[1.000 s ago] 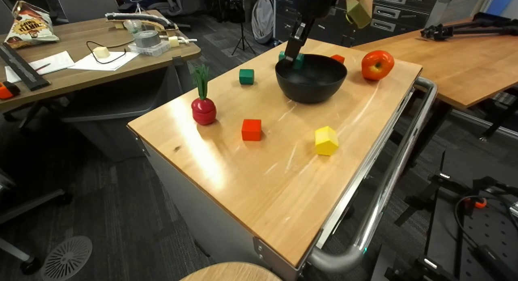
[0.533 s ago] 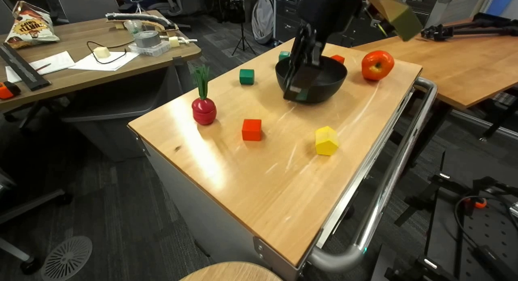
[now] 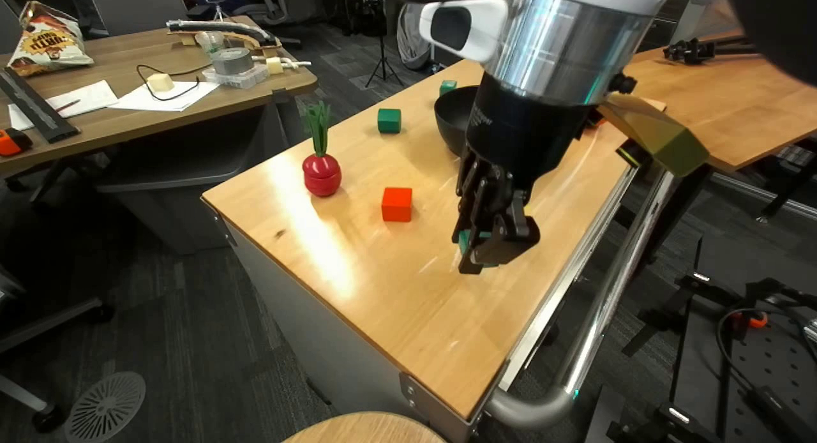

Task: Remove the contents of the black bowl one by one and place them on the table, then move the apple forward

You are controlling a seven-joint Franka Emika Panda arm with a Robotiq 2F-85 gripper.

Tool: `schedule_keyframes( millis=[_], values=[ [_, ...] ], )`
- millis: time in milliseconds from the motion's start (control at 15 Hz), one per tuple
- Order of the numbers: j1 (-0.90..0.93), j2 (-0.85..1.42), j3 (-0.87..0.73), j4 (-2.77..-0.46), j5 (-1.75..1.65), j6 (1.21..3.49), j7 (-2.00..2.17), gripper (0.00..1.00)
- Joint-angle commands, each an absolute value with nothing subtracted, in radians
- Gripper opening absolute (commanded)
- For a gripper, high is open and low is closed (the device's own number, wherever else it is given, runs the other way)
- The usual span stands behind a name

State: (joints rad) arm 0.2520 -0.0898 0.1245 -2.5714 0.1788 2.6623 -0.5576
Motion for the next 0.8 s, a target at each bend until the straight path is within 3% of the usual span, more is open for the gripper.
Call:
schedule_keyframes(
  millis=[0,200,267,333,667,733],
  values=[
    [0.264,-0.065,0.148,-2.580,0.221,2.714,-0.557,0.15],
    [0.257,-0.056,0.159,-2.586,0.242,2.743,-0.552,0.18],
    [0.256,-0.053,0.159,-2.587,0.259,2.748,-0.558,0.49],
    [0.254,-0.054,0.159,-2.587,0.278,2.756,-0.564,0.64],
    [0.242,-0.112,0.142,-2.603,0.369,2.788,-0.598,1.00],
    [0.232,-0.136,0.134,-2.612,0.350,2.796,-0.582,1.00]
  ],
)
